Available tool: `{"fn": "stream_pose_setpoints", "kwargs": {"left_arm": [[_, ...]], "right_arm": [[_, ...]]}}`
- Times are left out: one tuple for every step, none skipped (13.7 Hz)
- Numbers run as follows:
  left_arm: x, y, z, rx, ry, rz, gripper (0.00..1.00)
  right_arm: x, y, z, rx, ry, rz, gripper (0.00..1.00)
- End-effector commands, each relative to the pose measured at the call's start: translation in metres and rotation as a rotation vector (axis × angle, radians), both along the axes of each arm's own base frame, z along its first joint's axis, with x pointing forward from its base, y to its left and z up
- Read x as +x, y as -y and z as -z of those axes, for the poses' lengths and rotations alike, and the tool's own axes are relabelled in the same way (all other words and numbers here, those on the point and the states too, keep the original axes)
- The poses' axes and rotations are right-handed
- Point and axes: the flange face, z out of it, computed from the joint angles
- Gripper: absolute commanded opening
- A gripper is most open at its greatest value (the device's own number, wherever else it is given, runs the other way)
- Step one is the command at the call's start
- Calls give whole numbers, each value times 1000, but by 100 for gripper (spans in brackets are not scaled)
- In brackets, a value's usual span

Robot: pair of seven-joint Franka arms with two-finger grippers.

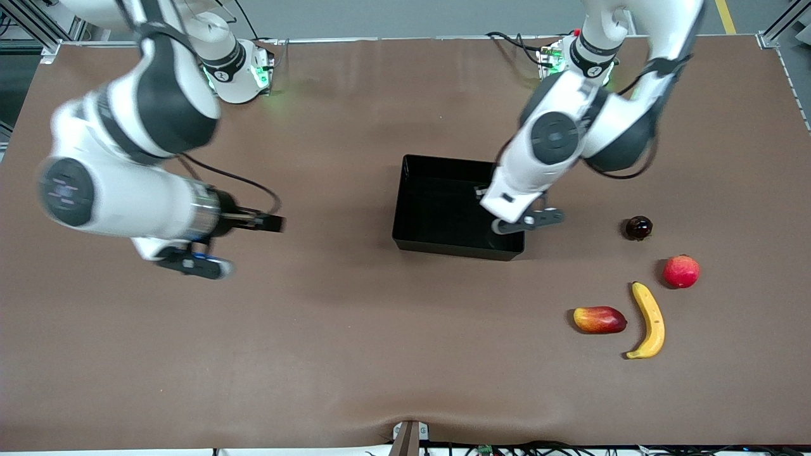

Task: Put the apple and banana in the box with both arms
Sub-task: 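Carry the apple to the box while the right gripper withdraws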

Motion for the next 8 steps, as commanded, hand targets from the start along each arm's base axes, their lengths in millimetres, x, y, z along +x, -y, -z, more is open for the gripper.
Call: {"fn": "stream_pose_setpoints", "kwargs": {"left_arm": [[-10,-2,39,26,-34,-17,0],[-17,-3,55,28,-37,-15,0],[-25,-6,69,33,-41,-13,0],[-29,-9,77,40,-45,-8,0],[-32,-11,85,45,-53,-9,0],[-35,-14,96,49,-62,-8,0],[-38,-15,103,49,-67,-9,0],[-41,-16,111,51,-75,-9,0]], "right_arm": [[-26,25,-45,-93,65,-37,100],[-27,44,-58,-123,87,-20,100],[-32,59,-71,-132,109,-24,100],[-38,80,-84,-131,131,-46,100],[-44,103,-96,-130,149,-75,100],[-52,128,-103,-119,161,-90,100],[-59,153,-110,-110,173,-85,100],[-68,171,-119,-102,183,-87,100]]}}
